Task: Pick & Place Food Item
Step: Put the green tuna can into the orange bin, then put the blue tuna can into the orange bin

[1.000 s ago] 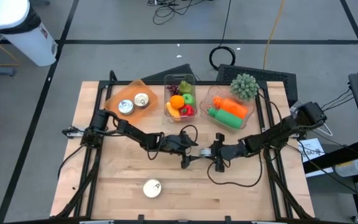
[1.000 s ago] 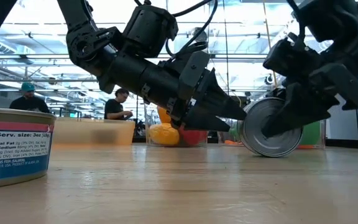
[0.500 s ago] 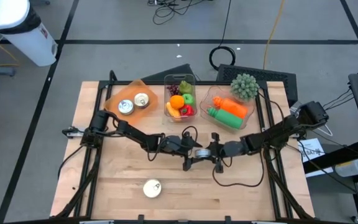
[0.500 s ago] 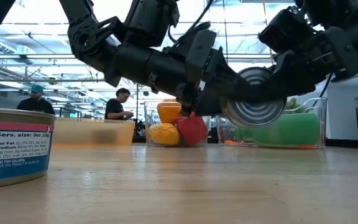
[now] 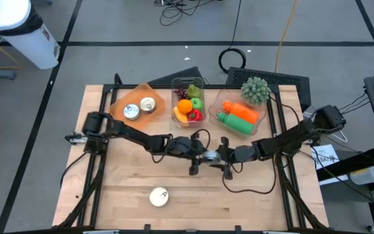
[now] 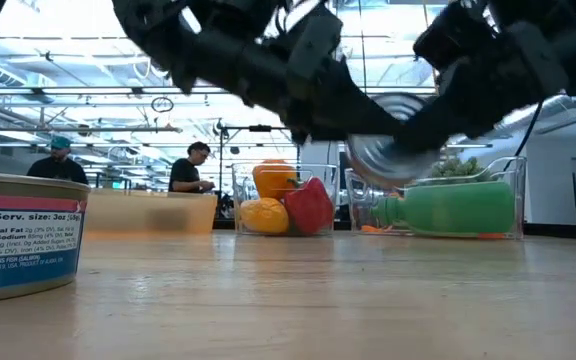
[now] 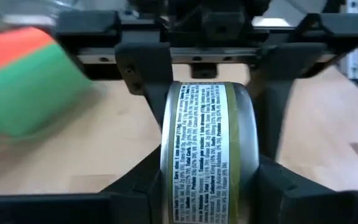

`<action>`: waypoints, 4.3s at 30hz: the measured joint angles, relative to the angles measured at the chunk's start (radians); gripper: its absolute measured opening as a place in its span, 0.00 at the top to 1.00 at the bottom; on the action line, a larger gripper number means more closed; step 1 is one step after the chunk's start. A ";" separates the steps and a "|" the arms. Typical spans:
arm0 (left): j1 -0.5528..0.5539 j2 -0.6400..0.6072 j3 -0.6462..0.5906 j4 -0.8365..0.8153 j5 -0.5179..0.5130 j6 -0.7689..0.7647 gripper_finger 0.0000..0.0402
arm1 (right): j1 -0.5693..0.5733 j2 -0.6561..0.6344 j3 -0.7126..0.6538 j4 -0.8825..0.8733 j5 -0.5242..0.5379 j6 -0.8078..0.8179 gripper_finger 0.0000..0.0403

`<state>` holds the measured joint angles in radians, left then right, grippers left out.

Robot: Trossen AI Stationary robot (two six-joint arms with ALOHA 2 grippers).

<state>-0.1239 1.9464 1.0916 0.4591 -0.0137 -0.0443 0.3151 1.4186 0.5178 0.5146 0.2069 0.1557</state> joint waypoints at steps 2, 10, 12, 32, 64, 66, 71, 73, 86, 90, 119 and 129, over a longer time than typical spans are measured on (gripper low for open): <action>-0.004 -0.050 0.001 -0.080 -0.050 0.023 0.62 | -0.001 -0.019 0.000 -0.003 0.008 0.000 0.40; -0.024 -0.252 -0.004 -0.458 -0.231 0.100 0.62 | 0.013 -0.157 -0.012 -0.112 -0.078 0.025 0.28; -0.022 -0.300 -0.009 -0.557 -0.322 0.079 0.62 | 0.020 -0.195 -0.009 -0.145 -0.116 0.021 0.27; 0.153 -0.473 -0.093 -1.834 -0.915 -0.806 0.62 | -0.001 -0.375 -0.116 -0.138 -0.049 0.007 0.27; 0.580 -0.473 -0.319 -1.269 -0.592 -0.226 0.19 | -0.014 -0.376 -0.150 -0.058 -0.051 0.008 0.27; 0.580 -0.473 -0.319 -1.279 -0.606 -0.227 0.14 | -0.014 -0.376 -0.150 -0.062 -0.051 0.008 0.27; 0.586 -0.473 -0.319 -1.313 -0.670 -0.242 0.08 | -0.014 -0.376 -0.150 -0.063 -0.051 0.008 0.27; 0.590 -0.473 -0.319 -1.317 -0.662 -0.245 0.07 | -0.014 -0.376 -0.150 -0.063 -0.051 0.010 0.27; 0.588 -0.519 -0.313 -1.332 -0.596 -0.246 0.11 | -0.014 -0.376 -0.149 -0.063 -0.051 0.015 0.27; 0.588 -0.584 -0.299 -1.326 -0.582 -0.253 0.10 | -0.014 -0.376 -0.149 -0.063 -0.051 0.015 0.27; -0.227 -0.695 -0.300 -0.792 -0.069 -0.778 0.10 | -0.014 -0.376 -0.149 -0.069 -0.055 0.016 0.27; -0.493 -0.483 -0.299 -0.500 0.192 -1.216 0.10 | -0.014 -0.376 -0.149 -0.078 -0.055 0.033 0.27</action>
<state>-0.6172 1.4630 0.7930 -0.0411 0.1783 -1.2604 0.3008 1.0428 0.3691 0.4362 0.1524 0.1884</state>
